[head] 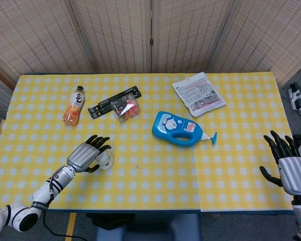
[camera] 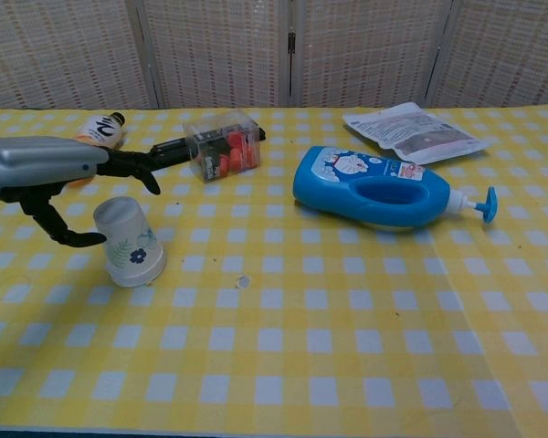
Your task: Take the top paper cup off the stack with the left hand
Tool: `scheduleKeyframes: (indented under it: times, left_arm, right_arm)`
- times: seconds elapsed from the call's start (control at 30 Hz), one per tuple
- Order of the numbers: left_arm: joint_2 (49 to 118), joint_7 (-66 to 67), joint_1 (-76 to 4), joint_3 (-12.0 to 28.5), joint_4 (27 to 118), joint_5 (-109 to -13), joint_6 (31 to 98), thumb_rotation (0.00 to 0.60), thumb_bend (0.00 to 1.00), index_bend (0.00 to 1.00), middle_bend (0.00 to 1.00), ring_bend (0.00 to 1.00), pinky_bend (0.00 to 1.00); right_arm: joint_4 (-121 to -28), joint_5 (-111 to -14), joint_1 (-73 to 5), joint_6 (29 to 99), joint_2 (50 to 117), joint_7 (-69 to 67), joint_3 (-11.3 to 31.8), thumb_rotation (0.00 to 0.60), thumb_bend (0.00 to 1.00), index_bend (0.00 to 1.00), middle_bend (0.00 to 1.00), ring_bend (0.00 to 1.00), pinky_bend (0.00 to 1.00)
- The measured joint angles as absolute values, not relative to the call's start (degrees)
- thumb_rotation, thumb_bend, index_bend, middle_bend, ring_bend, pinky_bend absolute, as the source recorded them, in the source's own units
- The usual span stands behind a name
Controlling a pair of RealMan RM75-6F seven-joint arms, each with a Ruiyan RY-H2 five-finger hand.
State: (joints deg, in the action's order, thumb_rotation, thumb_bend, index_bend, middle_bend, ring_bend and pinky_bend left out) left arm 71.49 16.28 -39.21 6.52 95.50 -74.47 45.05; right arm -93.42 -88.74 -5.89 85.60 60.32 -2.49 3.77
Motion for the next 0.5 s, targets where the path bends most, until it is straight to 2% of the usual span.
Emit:
scheduleKeyframes:
  times: [0.17, 0.5]
  left_arm:
    - [71.26, 16.44, -39.69, 6.04, 95.74, -73.63, 45.37, 0.6, 0.45, 0.24, 0.07, 0.09, 0.04]
    - [71.03, 16.97, -40.45, 5.38, 95.73, -72.05, 45.96, 0.6, 0.46, 0.27, 0.07, 0.09, 0.04]
  right_arm:
    - [-93.2, -88.73, -5.88, 85.57, 60.44, -2.68, 3.75, 0.6, 0.33, 0.0, 0.04, 0.12, 0.03]
    - [-92.88, -88.58, -5.9, 85.35, 60.6, -3.08, 3.72, 0.6, 0.33, 0.0, 0.04, 0.12, 0.03]
